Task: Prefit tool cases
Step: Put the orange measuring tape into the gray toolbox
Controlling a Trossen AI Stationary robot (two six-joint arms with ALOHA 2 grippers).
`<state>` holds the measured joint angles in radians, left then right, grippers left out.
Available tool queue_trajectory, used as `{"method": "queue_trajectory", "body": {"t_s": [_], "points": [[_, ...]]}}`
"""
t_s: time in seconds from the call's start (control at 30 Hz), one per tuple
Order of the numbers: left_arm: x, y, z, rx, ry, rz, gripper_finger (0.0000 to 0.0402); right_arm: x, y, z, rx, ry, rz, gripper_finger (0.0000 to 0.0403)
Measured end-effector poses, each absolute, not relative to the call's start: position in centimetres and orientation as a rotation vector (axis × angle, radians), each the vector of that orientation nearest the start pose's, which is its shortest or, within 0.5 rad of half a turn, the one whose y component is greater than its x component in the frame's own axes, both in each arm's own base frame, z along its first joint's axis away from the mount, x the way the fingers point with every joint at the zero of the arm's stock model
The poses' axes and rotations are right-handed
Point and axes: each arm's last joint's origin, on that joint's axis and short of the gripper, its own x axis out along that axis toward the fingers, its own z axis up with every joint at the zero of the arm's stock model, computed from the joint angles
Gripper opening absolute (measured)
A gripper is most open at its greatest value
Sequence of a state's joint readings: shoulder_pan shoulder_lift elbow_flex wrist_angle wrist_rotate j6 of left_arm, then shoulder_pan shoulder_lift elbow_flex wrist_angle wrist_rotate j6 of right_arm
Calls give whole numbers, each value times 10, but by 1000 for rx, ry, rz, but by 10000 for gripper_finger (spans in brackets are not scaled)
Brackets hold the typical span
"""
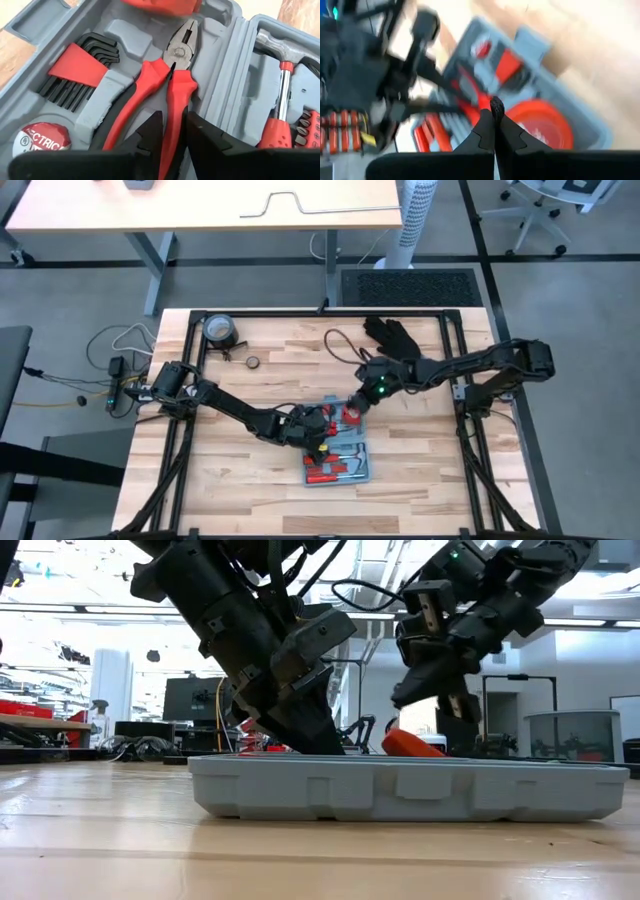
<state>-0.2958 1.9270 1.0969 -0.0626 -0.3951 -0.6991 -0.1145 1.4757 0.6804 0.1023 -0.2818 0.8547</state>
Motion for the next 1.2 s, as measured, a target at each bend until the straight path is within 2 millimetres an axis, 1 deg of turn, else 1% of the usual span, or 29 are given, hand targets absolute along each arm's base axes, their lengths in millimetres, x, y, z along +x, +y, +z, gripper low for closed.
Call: {"method": "queue_trajectory", "body": {"t_s": [0.17, 0.27, 0.4, 0.57, 0.7, 0.87, 1.1, 1.2], "points": [[368, -101, 137, -352, 764, 364, 77, 279, -37, 179, 961, 661, -174, 0], [368, -101, 137, -345, 767, 356, 77, 279, -36, 185, 959, 645, -121, 0], [369, -98, 137, -337, 773, 347, 77, 279, -24, 185, 961, 692, -41, 0], [371, -93, 137, -339, 787, 312, 77, 277, 0, 179, 927, 790, 9, 0], [372, -90, 137, -341, 788, 308, 77, 276, 14, 178, 899, 813, 30, 0], [372, -90, 137, -344, 791, 298, 77, 275, 15, 176, 889, 821, -15, 0], [372, -91, 137, -340, 794, 283, 77, 269, 31, 171, 871, 916, 2, 0], [372, -91, 137, -336, 794, 281, 77, 267, 33, 168, 869, 957, -8, 0]]}}
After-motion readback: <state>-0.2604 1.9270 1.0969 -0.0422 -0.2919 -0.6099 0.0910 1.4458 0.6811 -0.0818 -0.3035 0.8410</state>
